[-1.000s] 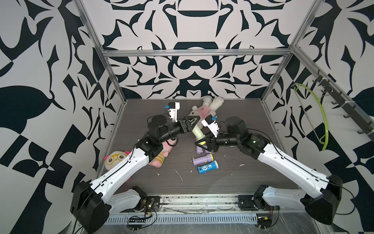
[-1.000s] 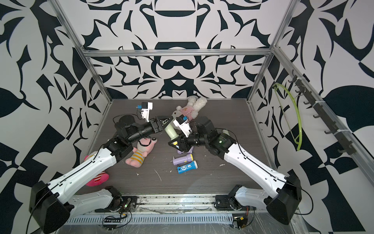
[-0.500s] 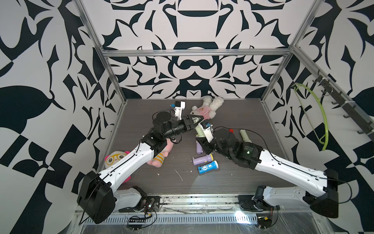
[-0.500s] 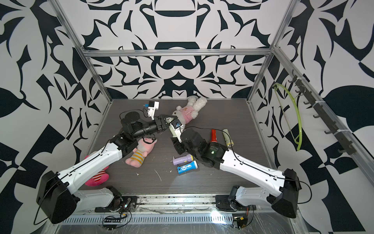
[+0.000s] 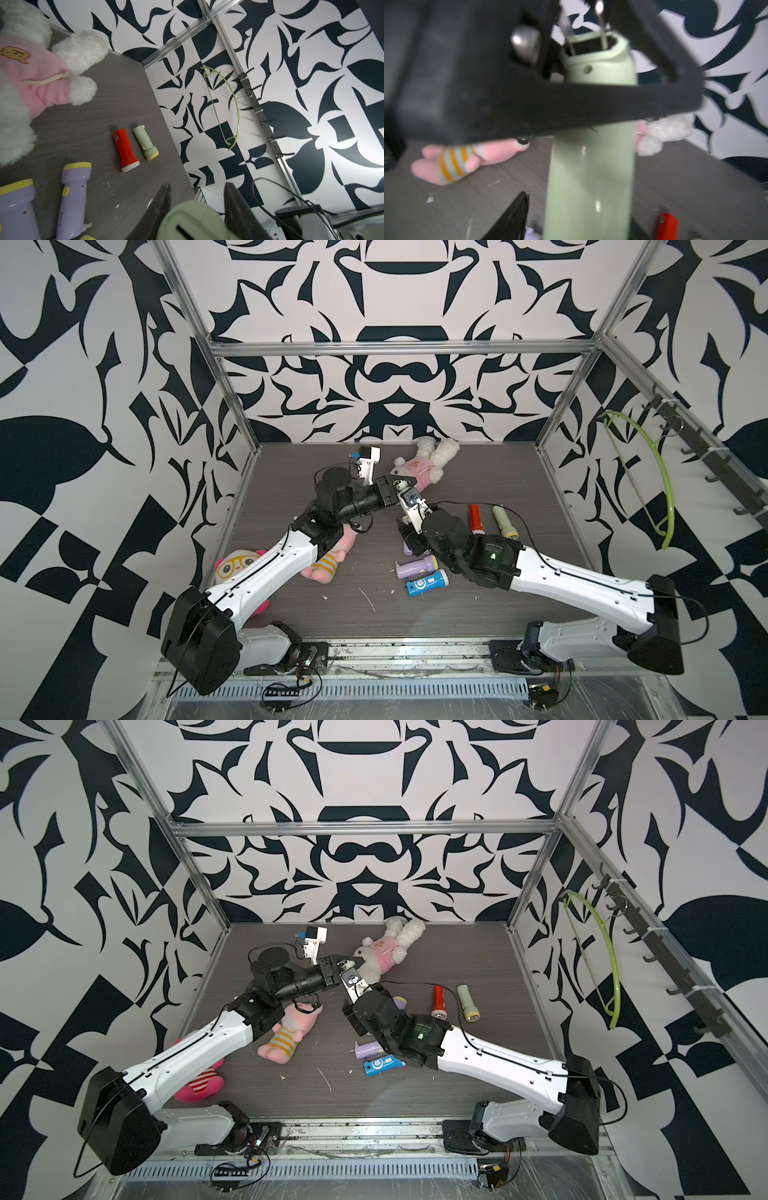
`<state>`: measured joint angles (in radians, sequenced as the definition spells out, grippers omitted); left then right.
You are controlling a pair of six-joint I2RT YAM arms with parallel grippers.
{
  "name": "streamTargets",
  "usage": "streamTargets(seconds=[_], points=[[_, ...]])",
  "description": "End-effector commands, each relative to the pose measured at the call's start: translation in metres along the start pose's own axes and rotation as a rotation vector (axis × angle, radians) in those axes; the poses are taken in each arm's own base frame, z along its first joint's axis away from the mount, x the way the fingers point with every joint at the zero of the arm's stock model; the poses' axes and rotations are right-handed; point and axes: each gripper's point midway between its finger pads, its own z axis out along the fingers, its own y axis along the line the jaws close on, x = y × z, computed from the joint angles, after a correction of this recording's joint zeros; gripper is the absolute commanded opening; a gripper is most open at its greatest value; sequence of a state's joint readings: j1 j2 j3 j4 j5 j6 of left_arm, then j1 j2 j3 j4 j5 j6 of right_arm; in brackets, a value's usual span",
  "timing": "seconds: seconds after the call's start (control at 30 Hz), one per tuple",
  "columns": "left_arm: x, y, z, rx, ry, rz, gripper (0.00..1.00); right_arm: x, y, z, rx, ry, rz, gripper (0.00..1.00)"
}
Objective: Close the plug at the bottom of the flashlight
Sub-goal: Pick up the flashlight from the center of the board.
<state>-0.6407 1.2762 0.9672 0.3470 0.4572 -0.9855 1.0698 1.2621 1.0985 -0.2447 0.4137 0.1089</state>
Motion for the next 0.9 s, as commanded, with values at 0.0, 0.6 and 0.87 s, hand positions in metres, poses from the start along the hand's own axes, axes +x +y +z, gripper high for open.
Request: streamTargets(seconds=[0.0,0.6,0.87], points=[[-0.003,-0.045,-0.01,0.113,0.021,0.14,0.15,-0.02,0.032,-0.028,-0.356,-0.065,0.113,0.71],[0.047,-0.071,-0.023,0.289,0.333,0.334,0.08,-0.034,0.015,-0.105,-1.14,-0.02,0.317,0.72],[0.053,-0.081,-0.026,0.377,0.37,0.379,0.06,-0.032,0.017,-0.099,-1.172,-0.008,0.352,0.62]])
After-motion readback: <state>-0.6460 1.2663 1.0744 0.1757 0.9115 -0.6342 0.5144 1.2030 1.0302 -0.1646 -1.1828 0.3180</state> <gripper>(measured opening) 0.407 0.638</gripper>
